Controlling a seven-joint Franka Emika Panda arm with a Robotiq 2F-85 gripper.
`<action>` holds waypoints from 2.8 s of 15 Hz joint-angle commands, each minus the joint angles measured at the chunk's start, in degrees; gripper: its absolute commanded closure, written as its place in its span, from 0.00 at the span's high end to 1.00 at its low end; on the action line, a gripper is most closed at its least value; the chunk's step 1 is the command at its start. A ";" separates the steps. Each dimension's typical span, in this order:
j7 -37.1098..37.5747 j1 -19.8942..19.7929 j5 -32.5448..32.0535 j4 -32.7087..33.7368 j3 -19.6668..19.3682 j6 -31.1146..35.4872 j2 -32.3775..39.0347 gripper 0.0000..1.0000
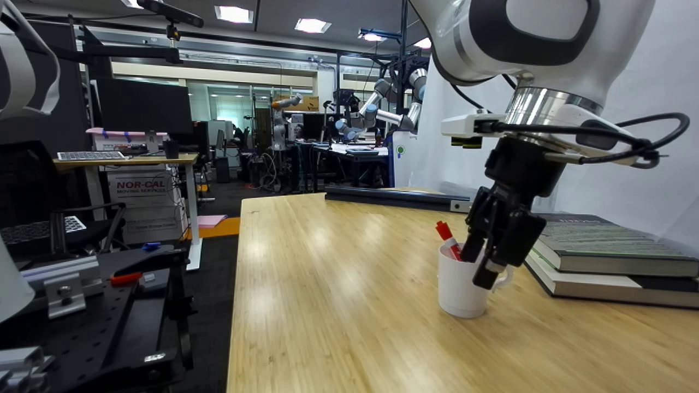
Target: Move the mug to the right, put the marker on the desk, then put it back in the mug
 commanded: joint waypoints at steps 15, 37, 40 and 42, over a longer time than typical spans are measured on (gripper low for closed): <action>7.17 2.21 3.89 4.76 1.37 -14.41 -12.02 1.00; 28.08 6.93 45.91 12.87 6.49 -2.96 -0.05 1.00; 27.77 6.94 46.38 11.87 6.53 -1.80 -0.44 1.00; 27.66 6.95 46.32 11.18 6.53 -1.70 -0.83 1.00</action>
